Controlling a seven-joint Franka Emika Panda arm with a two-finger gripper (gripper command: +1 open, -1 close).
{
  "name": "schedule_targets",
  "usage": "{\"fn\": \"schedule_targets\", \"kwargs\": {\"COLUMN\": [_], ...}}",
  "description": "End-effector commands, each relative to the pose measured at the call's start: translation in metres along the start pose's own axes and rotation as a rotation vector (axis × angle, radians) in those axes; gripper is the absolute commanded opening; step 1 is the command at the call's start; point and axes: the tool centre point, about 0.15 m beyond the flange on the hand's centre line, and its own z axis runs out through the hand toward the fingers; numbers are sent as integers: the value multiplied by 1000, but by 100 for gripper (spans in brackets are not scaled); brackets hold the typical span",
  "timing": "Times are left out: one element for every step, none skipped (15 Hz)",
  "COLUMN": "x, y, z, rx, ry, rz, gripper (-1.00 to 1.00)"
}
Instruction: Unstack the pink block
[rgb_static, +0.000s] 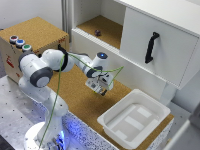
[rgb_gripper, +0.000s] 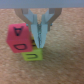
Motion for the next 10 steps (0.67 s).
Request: {"fn": "schedule_targets", "kwargs": {"x": [-27,-39,-47,-51,-54,-55,-57,-57,-55,-53], "y": [-74,-85,-97,-101,-106,-109,-110,-109,-104,-99], "z": [-34,-34,-28,-24,-21,-21,-21,-23,-24,-26], "rx": [68,82,99,103,115,112,117,111,104,94], "ry": [-81,-99,-117,-127,-130,-128,-123,-113,-103,-101], "rz": [-56,-82,-94,-102,-104,-113,-116,-110,-87,-68], "gripper": [-100,-100,-100,-100,-100,-100,-100,-100,-100,100]}}
